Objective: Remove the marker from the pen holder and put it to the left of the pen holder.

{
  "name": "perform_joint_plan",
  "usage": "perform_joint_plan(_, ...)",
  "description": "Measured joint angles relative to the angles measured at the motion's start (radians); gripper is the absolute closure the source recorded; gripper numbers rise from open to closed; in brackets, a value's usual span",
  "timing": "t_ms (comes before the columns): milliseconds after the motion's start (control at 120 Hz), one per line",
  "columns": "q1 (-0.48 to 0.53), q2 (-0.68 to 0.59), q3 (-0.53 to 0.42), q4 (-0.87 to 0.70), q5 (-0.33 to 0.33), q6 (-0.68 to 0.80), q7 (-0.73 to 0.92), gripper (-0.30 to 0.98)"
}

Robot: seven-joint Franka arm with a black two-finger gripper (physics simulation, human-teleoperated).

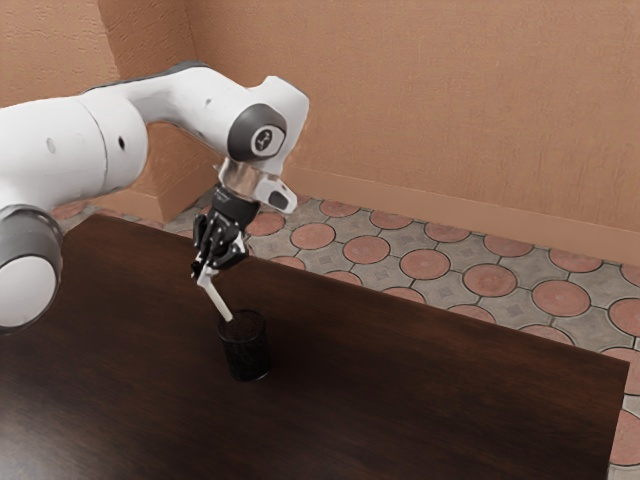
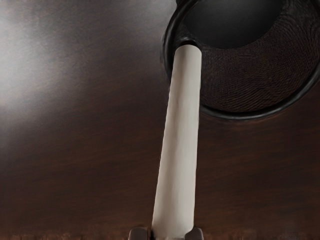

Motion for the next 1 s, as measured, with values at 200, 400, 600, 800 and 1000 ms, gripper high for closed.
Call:
perform_joint_plan(200,0.084,-0.07,0.062,0.038,0.002,-0.018,0.06,0.79)
perform_joint_plan(400,0.211,-0.067,0.067,-0.137,-0.24,0.268,0.22,0.79)
perform_joint_plan(600,0.268,-0.063,0.067,-0.186,-0.463,0.489,0.431,0.79)
perform_joint_plan(800,0.337,-0.033,0.065,-0.23,-0.571,0.6,0.624,0.79)
perform_joint_plan(1000,0.358,-0.011,0.064,-0.249,-0.612,0.644,0.77,0.79)
